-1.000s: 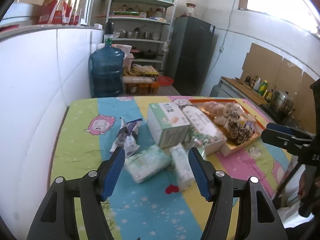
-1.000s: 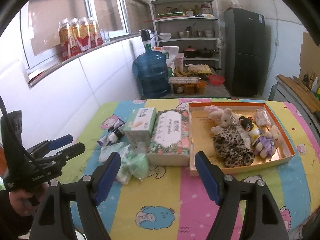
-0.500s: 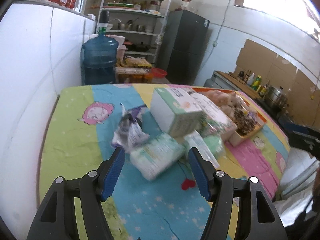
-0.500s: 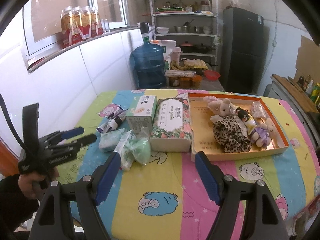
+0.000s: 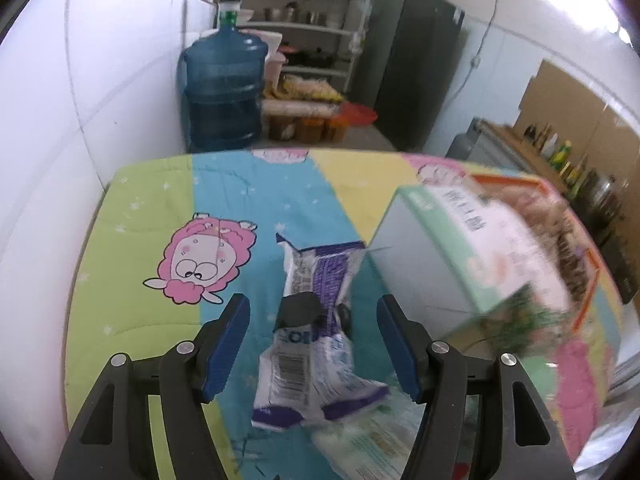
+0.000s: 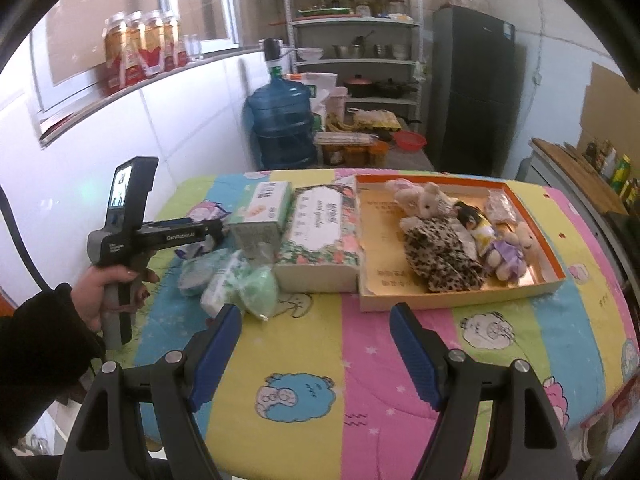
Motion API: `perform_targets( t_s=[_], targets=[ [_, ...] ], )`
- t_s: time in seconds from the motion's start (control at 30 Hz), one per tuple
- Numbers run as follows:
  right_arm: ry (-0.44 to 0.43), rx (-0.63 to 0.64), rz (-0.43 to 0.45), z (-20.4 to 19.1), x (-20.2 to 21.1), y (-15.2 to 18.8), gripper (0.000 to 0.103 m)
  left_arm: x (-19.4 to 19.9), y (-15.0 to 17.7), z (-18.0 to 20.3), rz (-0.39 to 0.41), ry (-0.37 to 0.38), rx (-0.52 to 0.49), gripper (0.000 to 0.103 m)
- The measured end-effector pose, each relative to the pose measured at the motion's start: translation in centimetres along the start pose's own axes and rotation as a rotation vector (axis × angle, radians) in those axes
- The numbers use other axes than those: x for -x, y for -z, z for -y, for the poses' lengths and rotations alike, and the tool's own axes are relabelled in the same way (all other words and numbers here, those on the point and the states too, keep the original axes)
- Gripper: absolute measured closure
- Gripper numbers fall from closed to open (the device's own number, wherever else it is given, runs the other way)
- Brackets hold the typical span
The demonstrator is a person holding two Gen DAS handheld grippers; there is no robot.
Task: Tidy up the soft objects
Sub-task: 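Lower the left gripper onto the white-and-purple packet and grasp it, then lift the white-and-purple packet with the left gripper while the right gripper approaches the green mesh bag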
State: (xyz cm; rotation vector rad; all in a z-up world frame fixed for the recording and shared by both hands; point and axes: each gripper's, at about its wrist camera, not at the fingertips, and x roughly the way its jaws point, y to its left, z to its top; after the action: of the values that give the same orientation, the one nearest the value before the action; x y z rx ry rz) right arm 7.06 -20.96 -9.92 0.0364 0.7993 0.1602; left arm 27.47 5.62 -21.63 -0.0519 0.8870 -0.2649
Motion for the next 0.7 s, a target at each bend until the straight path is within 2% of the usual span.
perform_targets(
  t_s=[0.27, 0.3, 0.43, 0.7],
  targets=[
    [0.016, -0.062, -0.022, 2.4, -0.6, 0.1, 0.027, -2.1, 0.4, -0.4, -0.050, -0.015, -0.006, 0.036],
    [0.015, -0.063, -0.026, 2.5, -0.7, 0.2, 0.027, -2.2, 0.5, -0.3, -0.047, -0.013, -0.005, 0.038],
    [0.007, -0.059, -0.040, 2.4, -1.3, 0.2, 0.027, -1.9, 0.8, -0.4, -0.028, 0.008, -0.004, 0.060],
    [-0.028, -0.031, -0.061, 1.2, -2.6, 0.0, 0.027, 0.3, 1.1, -0.1, 0.026, 0.011, -0.015, 0.065]
  ],
)
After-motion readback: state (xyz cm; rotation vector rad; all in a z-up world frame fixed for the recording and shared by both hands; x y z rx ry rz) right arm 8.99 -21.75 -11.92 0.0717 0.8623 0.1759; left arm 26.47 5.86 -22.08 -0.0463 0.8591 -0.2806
